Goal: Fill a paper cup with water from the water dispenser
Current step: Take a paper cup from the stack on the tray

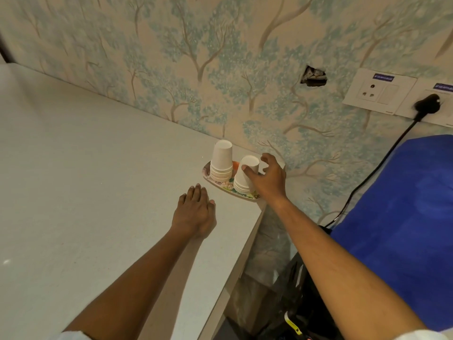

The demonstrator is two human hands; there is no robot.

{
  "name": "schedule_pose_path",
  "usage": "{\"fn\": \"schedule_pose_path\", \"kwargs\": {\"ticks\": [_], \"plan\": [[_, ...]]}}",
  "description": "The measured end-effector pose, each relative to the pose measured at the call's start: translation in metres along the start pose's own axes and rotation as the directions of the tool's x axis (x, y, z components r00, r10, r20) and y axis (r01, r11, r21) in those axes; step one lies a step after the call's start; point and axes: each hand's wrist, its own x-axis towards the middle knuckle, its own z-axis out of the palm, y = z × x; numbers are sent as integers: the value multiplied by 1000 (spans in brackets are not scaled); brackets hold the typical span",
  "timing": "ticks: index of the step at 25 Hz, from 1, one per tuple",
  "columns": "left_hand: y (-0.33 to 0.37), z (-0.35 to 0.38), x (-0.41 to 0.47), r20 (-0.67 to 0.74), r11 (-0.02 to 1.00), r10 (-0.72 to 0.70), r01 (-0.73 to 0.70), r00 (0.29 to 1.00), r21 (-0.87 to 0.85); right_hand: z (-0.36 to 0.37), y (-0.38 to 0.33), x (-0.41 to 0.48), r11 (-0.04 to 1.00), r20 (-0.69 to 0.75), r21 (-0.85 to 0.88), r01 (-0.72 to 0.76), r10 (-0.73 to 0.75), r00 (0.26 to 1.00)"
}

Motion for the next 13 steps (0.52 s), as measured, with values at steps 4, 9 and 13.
{"fn": "schedule_pose_path", "kwargs": {"ticks": [4,9,13], "plan": [[-3,1,1,-3,1000,7,-7,1000,-25,7,-6,17,997,27,-74,-16,18,999],[-4,2,2,-8,999,13,-13,1000,-32,7,-7,16,998,0,-43,49,-49,999],[-6,2,4,6,999,19,-19,1000,-42,0,-17,22,991,-29,-33,128,-129,991]]}}
